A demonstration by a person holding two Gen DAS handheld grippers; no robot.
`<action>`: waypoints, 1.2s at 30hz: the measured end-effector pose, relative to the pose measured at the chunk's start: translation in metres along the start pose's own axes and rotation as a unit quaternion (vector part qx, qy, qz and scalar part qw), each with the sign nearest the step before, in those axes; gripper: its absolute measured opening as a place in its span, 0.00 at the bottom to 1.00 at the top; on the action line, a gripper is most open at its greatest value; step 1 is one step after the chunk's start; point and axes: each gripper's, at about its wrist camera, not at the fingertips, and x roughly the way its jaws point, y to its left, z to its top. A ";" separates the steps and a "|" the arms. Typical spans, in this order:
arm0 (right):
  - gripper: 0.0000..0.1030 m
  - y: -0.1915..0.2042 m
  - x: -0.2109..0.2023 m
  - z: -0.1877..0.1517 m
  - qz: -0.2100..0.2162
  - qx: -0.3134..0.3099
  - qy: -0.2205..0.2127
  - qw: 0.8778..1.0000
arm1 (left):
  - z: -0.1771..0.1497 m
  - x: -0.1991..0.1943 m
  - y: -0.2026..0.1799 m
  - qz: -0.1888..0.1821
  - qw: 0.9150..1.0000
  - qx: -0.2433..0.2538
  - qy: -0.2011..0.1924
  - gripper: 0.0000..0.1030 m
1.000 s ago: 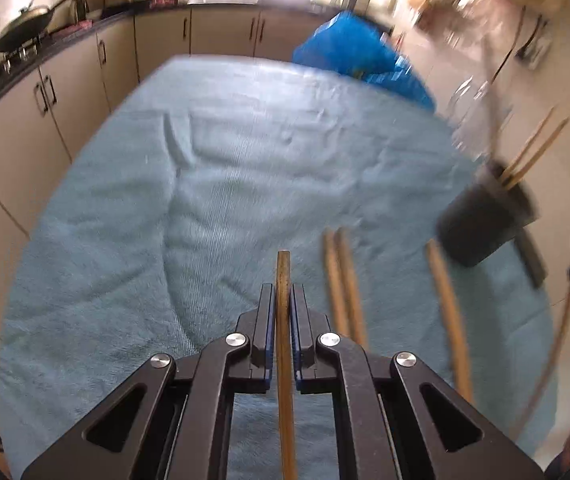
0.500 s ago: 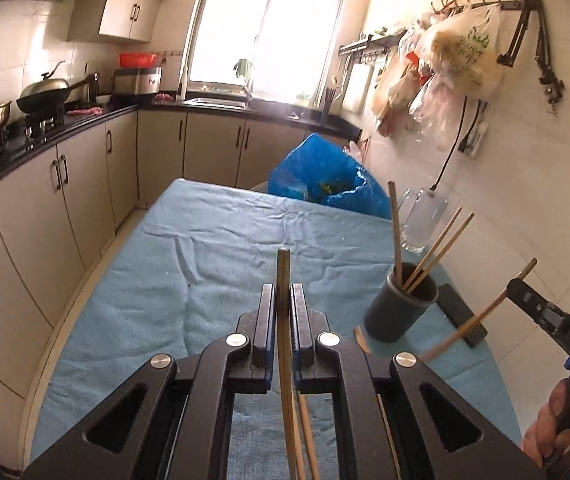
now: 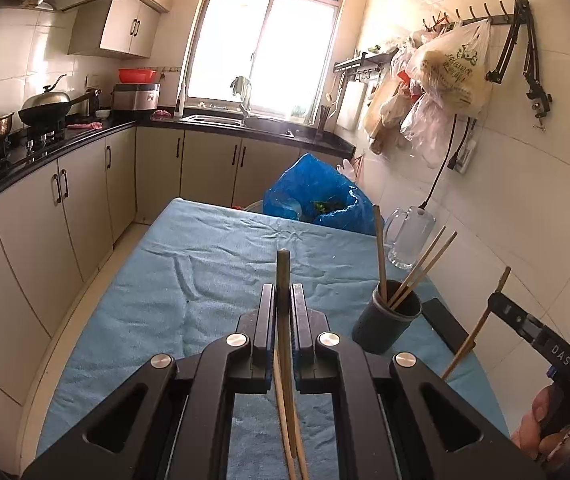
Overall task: Organize utensils
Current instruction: 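Carry both held chopsticks upright to the black cup and lower them in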
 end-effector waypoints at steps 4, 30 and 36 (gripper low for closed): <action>0.08 -0.001 0.000 0.000 0.000 0.000 0.000 1.000 | -0.001 0.000 0.000 0.000 1.000 0.000 0.000 0.06; 0.08 -0.002 -0.006 -0.001 0.002 0.005 -0.004 1.000 | -0.001 0.001 -0.011 -0.005 1.000 0.005 0.005 0.06; 0.08 -0.003 -0.008 -0.001 0.003 0.007 -0.006 1.000 | 0.002 0.000 -0.021 -0.007 1.000 0.010 0.005 0.06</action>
